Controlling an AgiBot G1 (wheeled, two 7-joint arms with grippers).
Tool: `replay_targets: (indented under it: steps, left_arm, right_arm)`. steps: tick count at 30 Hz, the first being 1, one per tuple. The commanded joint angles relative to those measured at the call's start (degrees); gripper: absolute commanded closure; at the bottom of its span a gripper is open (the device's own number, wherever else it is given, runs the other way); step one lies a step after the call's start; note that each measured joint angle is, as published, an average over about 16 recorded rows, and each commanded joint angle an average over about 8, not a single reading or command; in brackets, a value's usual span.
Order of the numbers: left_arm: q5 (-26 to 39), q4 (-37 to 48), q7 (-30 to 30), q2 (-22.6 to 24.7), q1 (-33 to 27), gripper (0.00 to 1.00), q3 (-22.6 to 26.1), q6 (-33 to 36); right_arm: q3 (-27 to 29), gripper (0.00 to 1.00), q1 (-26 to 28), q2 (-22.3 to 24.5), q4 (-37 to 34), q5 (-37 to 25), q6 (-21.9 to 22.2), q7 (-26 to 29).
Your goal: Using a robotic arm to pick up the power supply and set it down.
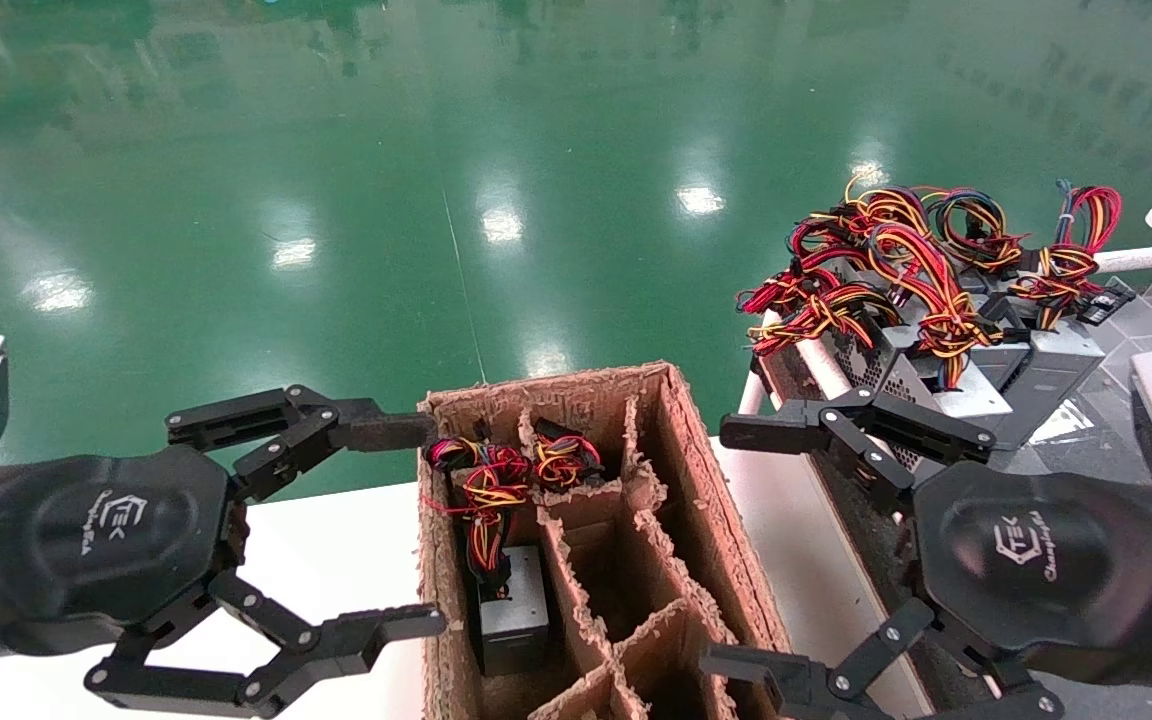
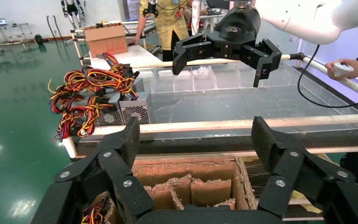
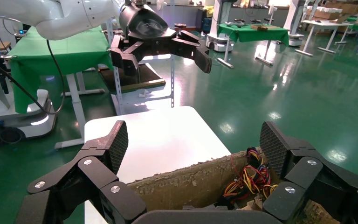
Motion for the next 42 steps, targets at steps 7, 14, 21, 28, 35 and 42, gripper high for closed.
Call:
replay_targets:
  steps: [7,14,21,28,35,42]
  left_arm:
    - [0.0,0.0,0.0,0.0,0.0,1.00,0.0,0.0]
    - [0.0,0.0,0.0,0.0,0.0,1.00,0.0,0.0]
    - [0.0,0.0,0.0,0.0,0.0,1.00,0.0,0.0]
    - [0.0,0.0,0.0,0.0,0.0,1.00,0.0,0.0]
    - [0.0,0.0,0.0,0.0,0.0,0.82,0.0,0.0]
    - [0.0,0.0,0.0,0.0,0.0,0.00,0.0,0.0]
  right_arm:
    - [0.0,0.00,0.0,0.0,0.0,0.0,0.0,0.0]
    - [0.0,0.00,0.0,0.0,0.0,0.0,0.0,0.0]
    - [0.0,0.00,0.0,0.0,0.0,0.0,0.0,0.0]
    - [0.0,0.00,0.0,0.0,0.0,0.0,0.0,0.0]
    - [0.0,0.00,0.0,0.0,0.0,0.0,0.0,0.0]
    - [0.0,0.00,0.0,0.0,0.0,0.0,0.0,0.0]
